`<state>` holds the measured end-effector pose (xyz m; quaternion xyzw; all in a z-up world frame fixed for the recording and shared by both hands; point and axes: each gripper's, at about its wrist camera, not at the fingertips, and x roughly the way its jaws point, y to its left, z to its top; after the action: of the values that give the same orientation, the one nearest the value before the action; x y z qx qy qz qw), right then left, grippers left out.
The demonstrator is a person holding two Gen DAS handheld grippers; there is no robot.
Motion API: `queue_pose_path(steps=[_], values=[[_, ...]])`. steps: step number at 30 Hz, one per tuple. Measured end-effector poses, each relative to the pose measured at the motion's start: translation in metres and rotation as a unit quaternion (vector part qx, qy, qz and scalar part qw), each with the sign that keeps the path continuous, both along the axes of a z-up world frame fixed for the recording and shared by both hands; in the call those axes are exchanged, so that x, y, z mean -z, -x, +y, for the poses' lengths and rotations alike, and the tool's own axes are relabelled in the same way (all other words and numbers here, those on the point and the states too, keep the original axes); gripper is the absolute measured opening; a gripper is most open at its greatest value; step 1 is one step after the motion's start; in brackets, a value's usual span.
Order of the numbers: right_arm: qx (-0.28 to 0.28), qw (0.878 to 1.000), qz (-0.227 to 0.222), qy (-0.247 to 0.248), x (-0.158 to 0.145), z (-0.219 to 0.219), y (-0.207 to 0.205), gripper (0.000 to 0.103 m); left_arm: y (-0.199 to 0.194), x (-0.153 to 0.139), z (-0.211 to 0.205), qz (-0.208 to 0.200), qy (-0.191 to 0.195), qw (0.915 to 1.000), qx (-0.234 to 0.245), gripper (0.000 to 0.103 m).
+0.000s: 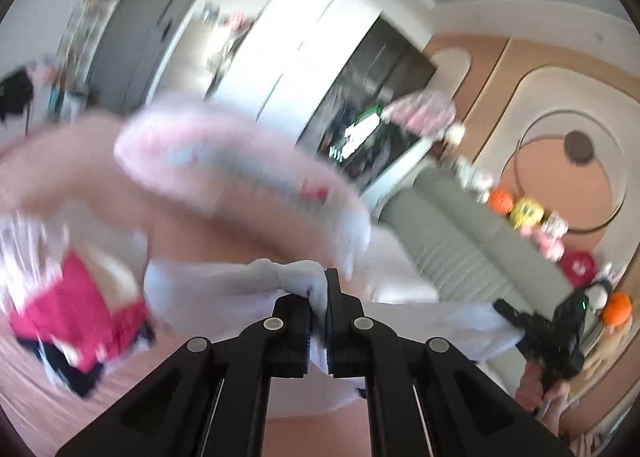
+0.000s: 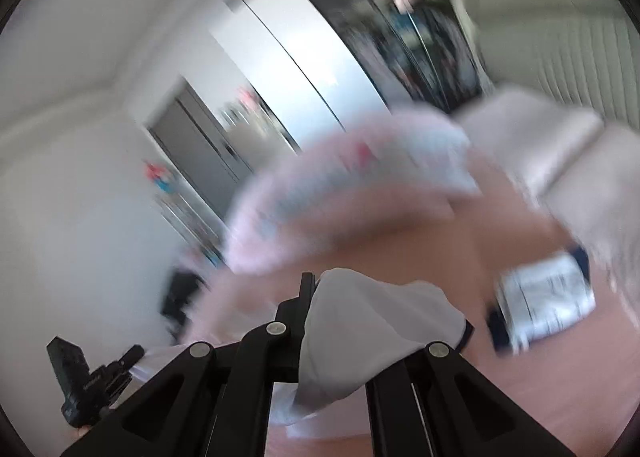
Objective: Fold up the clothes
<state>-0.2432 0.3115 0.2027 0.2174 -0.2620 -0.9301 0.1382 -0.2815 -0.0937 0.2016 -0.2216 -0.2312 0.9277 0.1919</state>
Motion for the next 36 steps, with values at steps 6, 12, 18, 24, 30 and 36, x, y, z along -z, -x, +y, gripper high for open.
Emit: queue_pose_path(steps=[6,12,18,24,30,36], values=[[-0.011,0.999,0.045,0.028,-0.030,0.003,-0.052,0.003,-0.047,-0.011,-0.025,0.010,-0.013,0.9997,-0.019,0.004],[-0.021,0.997,-0.072,0.027,0.105,0.003,-0.075,0.003,-0.064,0.154,-0.032,-0.146,-0.021,0.9887,-0.023,0.004],[0.001,0.962,-0.273,0.001,0.319,-0.006,-0.074,0.003,-0.051,0.336,-0.025,-0.309,0.026,0.9505,-0.021,0.005],[-0.013,0.952,-0.306,-0.004,0.349,-0.017,-0.101,0.005,-0.068,0.389,-0.023,-0.331,0.027,0.9431,-0.016,0.015],[-0.031,0.947,-0.319,-0.013,0.358,-0.031,-0.131,0.010,-0.125,0.364,-0.027,-0.286,0.030,0.9568,-0.046,0.049],[-0.039,0.945,-0.324,-0.029,0.362,-0.041,-0.146,0.011,-0.146,0.382,0.018,-0.319,0.077,0.9430,0.053,0.037]])
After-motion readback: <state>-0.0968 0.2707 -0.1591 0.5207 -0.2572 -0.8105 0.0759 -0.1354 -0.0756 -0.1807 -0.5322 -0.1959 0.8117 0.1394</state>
